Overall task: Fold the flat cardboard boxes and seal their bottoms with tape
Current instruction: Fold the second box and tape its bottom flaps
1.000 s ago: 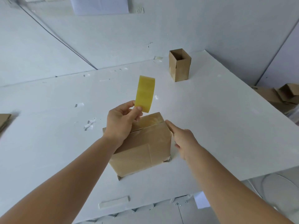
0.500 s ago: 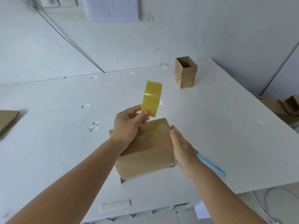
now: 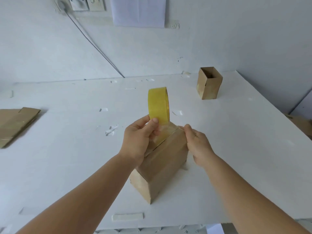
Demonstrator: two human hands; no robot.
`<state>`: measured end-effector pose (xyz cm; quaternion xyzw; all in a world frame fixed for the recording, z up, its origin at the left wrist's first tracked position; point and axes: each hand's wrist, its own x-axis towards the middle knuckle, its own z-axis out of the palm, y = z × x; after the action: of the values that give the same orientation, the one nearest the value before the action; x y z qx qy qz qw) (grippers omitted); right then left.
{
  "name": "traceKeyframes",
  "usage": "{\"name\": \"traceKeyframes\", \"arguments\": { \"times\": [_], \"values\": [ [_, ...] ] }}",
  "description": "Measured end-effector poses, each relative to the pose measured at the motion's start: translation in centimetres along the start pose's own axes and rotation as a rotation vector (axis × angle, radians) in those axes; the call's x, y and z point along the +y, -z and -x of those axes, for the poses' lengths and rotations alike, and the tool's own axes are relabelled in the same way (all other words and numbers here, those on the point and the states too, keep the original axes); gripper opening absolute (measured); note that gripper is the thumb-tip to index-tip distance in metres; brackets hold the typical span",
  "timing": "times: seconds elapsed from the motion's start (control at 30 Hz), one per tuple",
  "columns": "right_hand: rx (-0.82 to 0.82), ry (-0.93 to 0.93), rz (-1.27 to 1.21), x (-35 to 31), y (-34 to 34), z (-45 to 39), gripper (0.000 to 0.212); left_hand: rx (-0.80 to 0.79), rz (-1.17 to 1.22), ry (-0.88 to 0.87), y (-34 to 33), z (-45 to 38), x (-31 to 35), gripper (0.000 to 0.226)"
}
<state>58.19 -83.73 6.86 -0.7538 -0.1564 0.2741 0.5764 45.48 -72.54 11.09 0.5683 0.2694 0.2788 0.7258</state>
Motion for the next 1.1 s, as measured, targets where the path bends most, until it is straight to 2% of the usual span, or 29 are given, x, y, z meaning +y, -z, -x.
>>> {"name": "traceKeyframes", "arguments": {
  "times": [0.13, 0.3, 0.4, 0.47, 0.53, 0.63, 0.67, 0.73, 0.8, 0.87, 0.93, 1.1],
  "values": [
    [-0.103, 0.065, 0.024, -1.7, -2.0, -2.5, 0.032, 0.061, 0.032, -0.031, 1.3, 0.6, 0.6, 0.012],
    [-0.151, 0.112, 0.038, -2.9, -4.3, -4.2, 0.028, 0.126, 0.026, -0.067, 3.6, 0.3, 1.5, 0.019],
    [-0.122, 0.149, 0.036, -3.9, -4.9, -4.8, 0.034, 0.085, 0.004, -0.063, 4.5, 0.1, 1.9, 0.016],
    [-0.163, 0.175, -0.097, -4.9, -5.1, -4.9, 0.038, 0.014, -0.015, -0.055, 4.9, -0.1, 2.2, 0.015],
    [-0.269, 0.189, -0.239, -6.1, -5.0, -4.7, 0.055, -0.066, -0.062, -0.038, 5.0, -0.4, 2.5, 0.022],
    [-0.366, 0.204, -0.33, -7.2, -4.1, -4.4, 0.106, -0.182, -0.11, 0.021, 4.9, -1.0, 2.9, 0.027],
    [-0.39, 0.224, -0.339, -7.4, -3.7, -4.3, 0.11, -0.205, -0.118, 0.046, 4.9, -1.2, 3.1, 0.024],
    [-0.432, 0.267, -0.356, -7.9, -2.7, -4.2, 0.096, -0.218, -0.186, 0.111, 5.0, -1.9, 3.7, 0.014],
    [-0.451, 0.298, -0.392, -8.1, -1.8, -3.9, 0.08, -0.228, -0.311, 0.196, 5.1, -2.6, 4.5, 0.014],
    [-0.45, 0.331, -0.411, -8.3, -1.1, -3.6, 0.075, -0.253, -0.409, 0.277, 5.0, -3.1, 5.2, 0.015],
    [-0.459, 0.364, -0.417, -8.7, -0.5, -3.1, 0.074, -0.26, -0.447, 0.323, 4.9, -3.5, 5.6, 0.025],
    [-0.475, 0.418, -0.418, -9.2, 0.4, -2.6, 0.068, -0.276, -0.188, 0.424, 3.9, -3.5, 5.4, 0.016]
  ]
}}
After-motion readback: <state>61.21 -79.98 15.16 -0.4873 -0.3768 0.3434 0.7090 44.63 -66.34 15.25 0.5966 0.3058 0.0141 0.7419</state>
